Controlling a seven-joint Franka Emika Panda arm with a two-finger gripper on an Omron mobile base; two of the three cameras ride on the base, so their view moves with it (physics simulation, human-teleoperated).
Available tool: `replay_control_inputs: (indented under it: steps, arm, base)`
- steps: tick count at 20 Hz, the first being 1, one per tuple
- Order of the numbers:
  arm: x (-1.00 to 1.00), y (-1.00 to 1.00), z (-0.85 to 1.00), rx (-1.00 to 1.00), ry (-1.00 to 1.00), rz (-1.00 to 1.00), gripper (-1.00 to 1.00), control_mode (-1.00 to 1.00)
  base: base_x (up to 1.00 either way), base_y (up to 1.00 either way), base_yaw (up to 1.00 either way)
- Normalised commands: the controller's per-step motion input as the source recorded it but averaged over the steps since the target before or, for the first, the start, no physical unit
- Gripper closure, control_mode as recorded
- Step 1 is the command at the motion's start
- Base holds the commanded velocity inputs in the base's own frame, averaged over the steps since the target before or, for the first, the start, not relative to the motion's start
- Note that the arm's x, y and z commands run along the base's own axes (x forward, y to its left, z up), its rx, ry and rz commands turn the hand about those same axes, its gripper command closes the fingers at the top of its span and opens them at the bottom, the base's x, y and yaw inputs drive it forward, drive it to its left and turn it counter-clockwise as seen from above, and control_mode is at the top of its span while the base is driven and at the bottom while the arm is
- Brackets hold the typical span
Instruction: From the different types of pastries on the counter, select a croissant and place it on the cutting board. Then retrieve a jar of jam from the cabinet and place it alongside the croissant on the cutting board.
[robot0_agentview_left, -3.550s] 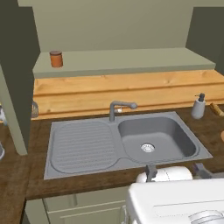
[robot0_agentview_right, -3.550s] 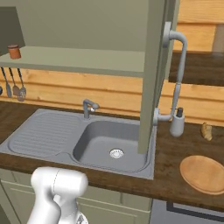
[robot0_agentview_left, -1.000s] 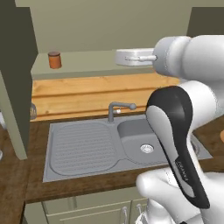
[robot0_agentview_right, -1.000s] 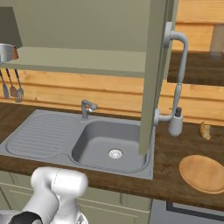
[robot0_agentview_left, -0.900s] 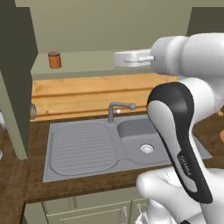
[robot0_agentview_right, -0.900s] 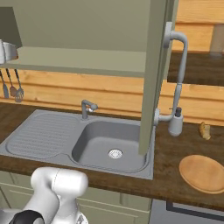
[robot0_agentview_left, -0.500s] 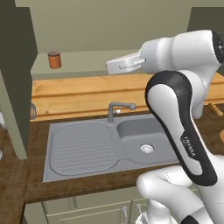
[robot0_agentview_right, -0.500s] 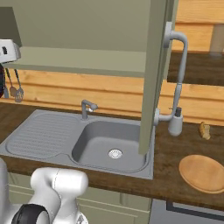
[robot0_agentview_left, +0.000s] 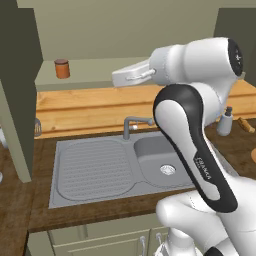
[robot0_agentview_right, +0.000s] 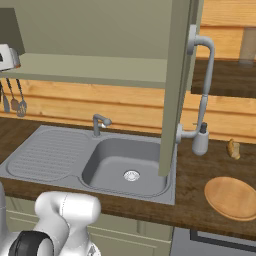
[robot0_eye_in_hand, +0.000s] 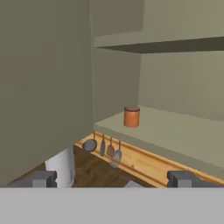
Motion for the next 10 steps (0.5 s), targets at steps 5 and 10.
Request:
replay_control_inputs:
  steps: [5,10]
  arm:
    - [0.07,0.05,0.00,0.00,-0.05,-0.05,-1.00,-1.00]
    - [0.10,0.00,-0.01,0.00,0.00,-0.11,-1.00,-1.00]
  base:
    - [0.00,0.00,0.00]
    - [0.00,0.00,0.00]
